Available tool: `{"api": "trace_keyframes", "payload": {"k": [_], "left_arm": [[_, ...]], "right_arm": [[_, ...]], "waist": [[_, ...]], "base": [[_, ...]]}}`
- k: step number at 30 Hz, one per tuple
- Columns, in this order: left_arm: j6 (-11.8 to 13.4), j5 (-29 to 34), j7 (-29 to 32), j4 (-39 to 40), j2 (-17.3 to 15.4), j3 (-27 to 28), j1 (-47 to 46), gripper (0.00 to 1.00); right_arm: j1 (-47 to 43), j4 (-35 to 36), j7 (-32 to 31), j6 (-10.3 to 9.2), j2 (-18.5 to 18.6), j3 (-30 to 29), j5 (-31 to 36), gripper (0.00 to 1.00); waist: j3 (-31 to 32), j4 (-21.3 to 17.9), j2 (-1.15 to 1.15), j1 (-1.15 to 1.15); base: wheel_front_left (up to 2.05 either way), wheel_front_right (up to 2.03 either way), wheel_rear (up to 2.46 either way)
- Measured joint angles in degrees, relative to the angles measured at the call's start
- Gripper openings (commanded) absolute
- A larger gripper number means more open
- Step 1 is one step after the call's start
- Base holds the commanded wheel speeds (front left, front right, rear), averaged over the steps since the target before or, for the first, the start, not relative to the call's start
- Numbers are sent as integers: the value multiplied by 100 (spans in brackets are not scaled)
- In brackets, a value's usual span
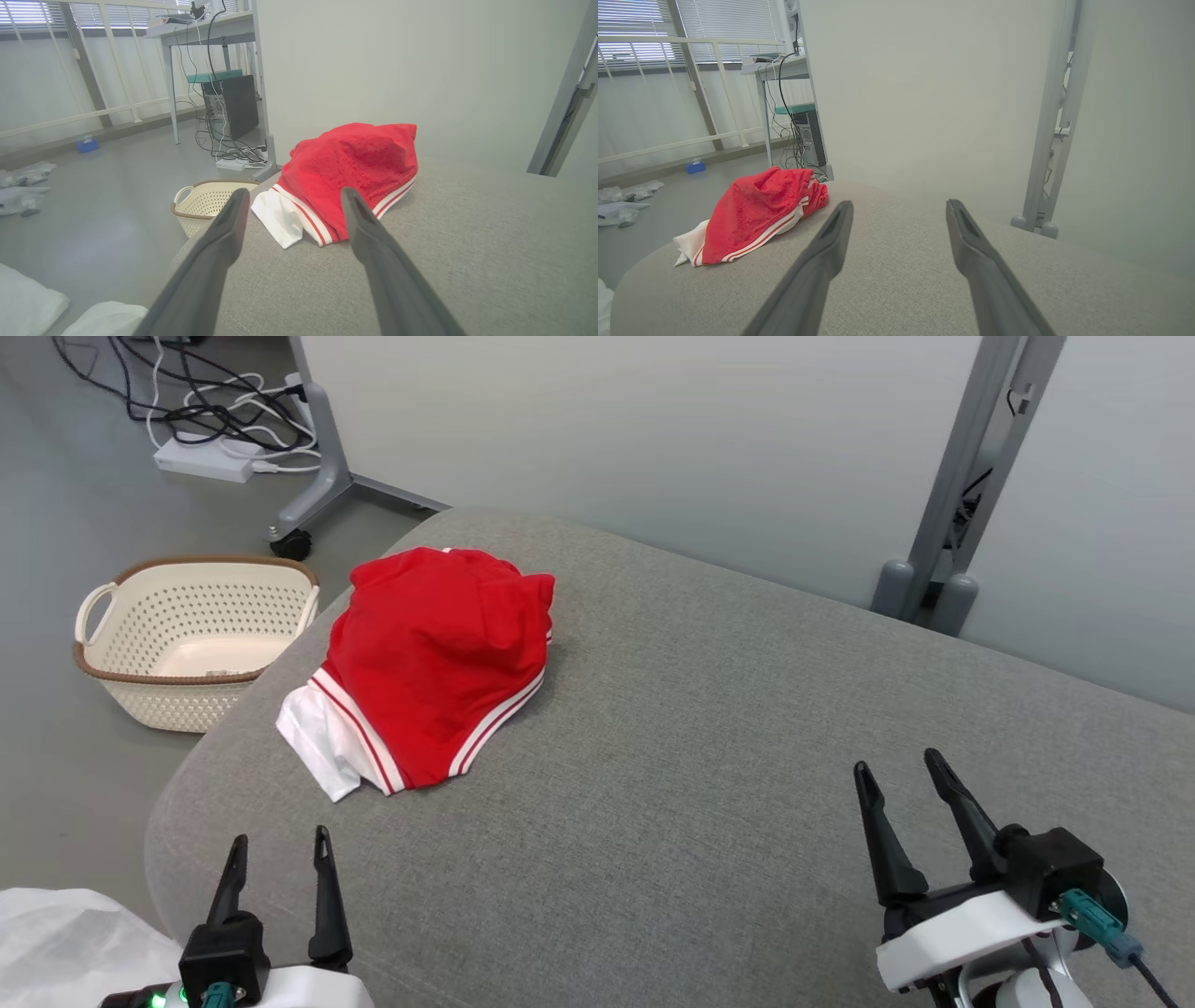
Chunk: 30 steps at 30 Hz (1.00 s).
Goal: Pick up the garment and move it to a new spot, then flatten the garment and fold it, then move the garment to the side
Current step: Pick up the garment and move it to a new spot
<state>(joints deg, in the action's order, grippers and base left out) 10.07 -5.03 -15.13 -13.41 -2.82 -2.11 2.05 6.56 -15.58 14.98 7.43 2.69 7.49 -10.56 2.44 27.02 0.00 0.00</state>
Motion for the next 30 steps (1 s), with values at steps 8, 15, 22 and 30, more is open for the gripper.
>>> {"api": "trace_keyframes", "payload": {"k": [8,15,22,30], "left_arm": [[165,-158,-1,282,2,167,73,100],[258,-243,-1,365,3,196,123,100],[286,-332,-1,361,3,198,123,100],[257,-371,-1,322,3,229,121,100]], "right_arm": [[368,-182,0,1,-9,454,-23,100],[571,-311,0,1,-7,609,-47,100],[575,-343,1,1,-7,656,-92,100],[492,-348,1,1,-7,661,-96,100]], "waist": [[-179,229,0,0],[-234,264,0,0],[-192,235,0,0],[-147,204,0,0]], "base": [[0,0,0],[0,0,0],[0,0,0],[0,0,0]]}}
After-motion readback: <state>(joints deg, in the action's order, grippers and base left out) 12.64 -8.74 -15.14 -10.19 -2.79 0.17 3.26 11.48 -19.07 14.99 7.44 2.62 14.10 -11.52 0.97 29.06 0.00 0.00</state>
